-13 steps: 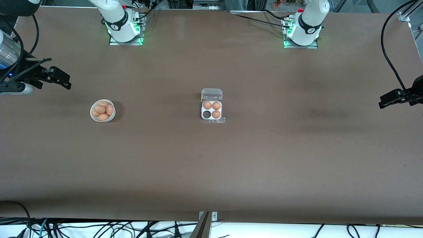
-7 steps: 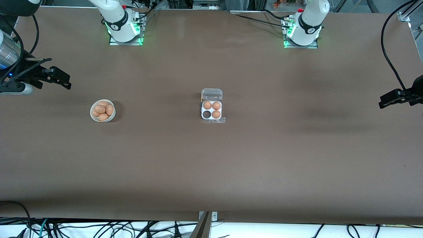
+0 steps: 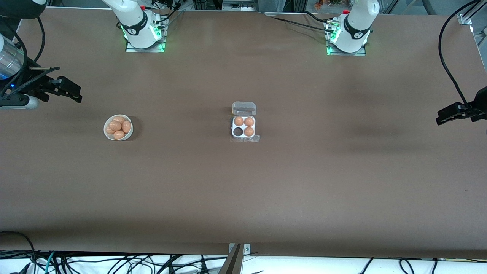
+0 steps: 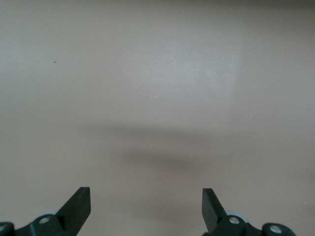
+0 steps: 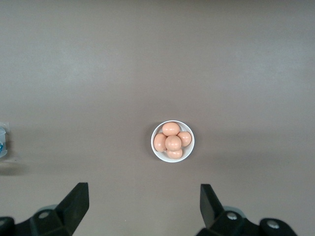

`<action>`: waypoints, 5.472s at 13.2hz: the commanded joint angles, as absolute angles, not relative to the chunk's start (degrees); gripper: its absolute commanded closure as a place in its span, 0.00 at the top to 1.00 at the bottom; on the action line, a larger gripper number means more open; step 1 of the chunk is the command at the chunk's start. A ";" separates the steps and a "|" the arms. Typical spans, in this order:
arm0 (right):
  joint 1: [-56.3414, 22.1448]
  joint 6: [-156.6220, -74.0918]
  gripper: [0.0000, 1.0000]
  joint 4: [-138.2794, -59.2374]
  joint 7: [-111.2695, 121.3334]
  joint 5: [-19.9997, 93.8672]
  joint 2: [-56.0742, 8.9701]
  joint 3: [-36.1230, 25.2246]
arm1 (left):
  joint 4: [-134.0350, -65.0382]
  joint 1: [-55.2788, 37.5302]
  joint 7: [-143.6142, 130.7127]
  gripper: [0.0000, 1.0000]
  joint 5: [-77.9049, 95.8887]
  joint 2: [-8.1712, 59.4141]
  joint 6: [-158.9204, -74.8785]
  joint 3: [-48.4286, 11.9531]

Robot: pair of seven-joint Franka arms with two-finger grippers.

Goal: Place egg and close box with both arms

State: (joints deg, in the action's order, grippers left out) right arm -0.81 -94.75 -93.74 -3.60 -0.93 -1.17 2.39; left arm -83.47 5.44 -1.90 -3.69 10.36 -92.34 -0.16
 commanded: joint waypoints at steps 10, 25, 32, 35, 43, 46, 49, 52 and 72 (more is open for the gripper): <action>-0.61 -93.52 1.00 -94.48 -2.03 -3.33 -4.90 3.16 | -82.44 5.89 -0.79 1.00 -3.34 10.72 -91.49 -0.26; 0.53 -138.85 1.00 -132.62 -1.06 -3.69 -5.88 -0.61 | -82.44 5.89 -0.88 1.00 -3.34 10.81 -91.49 -0.35; 0.53 -144.93 1.00 -133.15 1.05 -3.69 -11.43 -1.23 | -82.44 5.98 -0.79 1.00 -3.34 10.90 -91.49 -0.26; 0.62 -145.19 1.00 -133.07 1.76 -3.69 -12.92 -1.32 | -82.44 5.98 -0.70 1.00 -3.34 10.90 -91.49 -0.26; 0.62 -144.76 0.69 -132.89 1.76 -3.69 -13.62 -1.32 | -82.62 5.98 -0.79 1.00 -3.34 10.90 -91.49 -0.35; 0.70 -144.76 0.64 -132.71 1.67 -3.60 -13.62 -1.32 | -82.44 5.98 -0.79 1.00 -3.34 10.90 -91.49 -0.35; 0.88 -144.84 0.61 -132.54 1.76 -3.60 -13.62 -1.32 | -82.44 5.89 -0.97 1.00 -3.25 10.81 -91.49 -0.44; 1.05 -144.84 0.54 -132.28 1.76 -3.52 -14.33 -1.32 | -82.44 5.98 -0.79 1.00 -3.25 10.90 -91.49 -0.35; -0.70 -121.66 0.21 -114.89 -1.39 -3.16 -14.33 5.26 | -82.44 6.06 -0.70 1.00 -3.16 11.07 -91.49 -0.35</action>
